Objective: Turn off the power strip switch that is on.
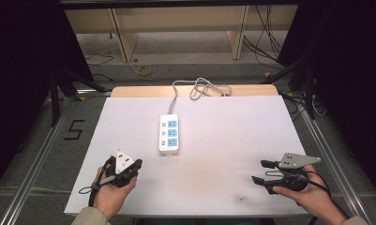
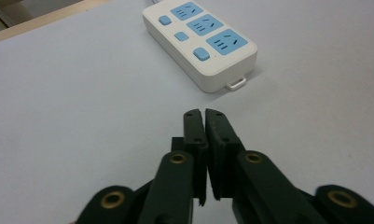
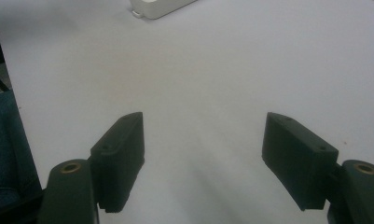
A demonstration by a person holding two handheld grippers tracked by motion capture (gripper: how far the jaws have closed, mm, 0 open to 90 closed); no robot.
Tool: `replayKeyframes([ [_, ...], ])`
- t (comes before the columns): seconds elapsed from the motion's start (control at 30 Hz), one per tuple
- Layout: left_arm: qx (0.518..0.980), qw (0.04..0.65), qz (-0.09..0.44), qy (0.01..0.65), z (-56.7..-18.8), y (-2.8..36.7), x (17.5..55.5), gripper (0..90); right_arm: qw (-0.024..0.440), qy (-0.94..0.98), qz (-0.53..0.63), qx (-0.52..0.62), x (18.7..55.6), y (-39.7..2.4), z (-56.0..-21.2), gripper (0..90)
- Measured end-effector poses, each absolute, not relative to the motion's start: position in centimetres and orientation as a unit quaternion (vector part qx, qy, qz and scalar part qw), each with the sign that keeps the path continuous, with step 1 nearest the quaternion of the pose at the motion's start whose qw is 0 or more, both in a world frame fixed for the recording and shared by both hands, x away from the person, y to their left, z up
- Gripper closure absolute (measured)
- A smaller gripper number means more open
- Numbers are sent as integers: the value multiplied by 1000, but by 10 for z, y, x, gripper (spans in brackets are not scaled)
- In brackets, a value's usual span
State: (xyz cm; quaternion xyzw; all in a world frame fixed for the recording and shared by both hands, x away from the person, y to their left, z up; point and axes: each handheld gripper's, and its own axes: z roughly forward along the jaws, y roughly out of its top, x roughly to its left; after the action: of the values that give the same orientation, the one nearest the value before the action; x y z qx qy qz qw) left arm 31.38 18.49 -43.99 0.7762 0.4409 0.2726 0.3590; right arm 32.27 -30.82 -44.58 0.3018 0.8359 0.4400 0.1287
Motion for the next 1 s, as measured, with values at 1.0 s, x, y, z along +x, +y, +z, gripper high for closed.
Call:
replayKeyframes([
  [1.0,777,343,269,455,-435,162,362,899,130,836,437,306,323,-307,-446,303],
])
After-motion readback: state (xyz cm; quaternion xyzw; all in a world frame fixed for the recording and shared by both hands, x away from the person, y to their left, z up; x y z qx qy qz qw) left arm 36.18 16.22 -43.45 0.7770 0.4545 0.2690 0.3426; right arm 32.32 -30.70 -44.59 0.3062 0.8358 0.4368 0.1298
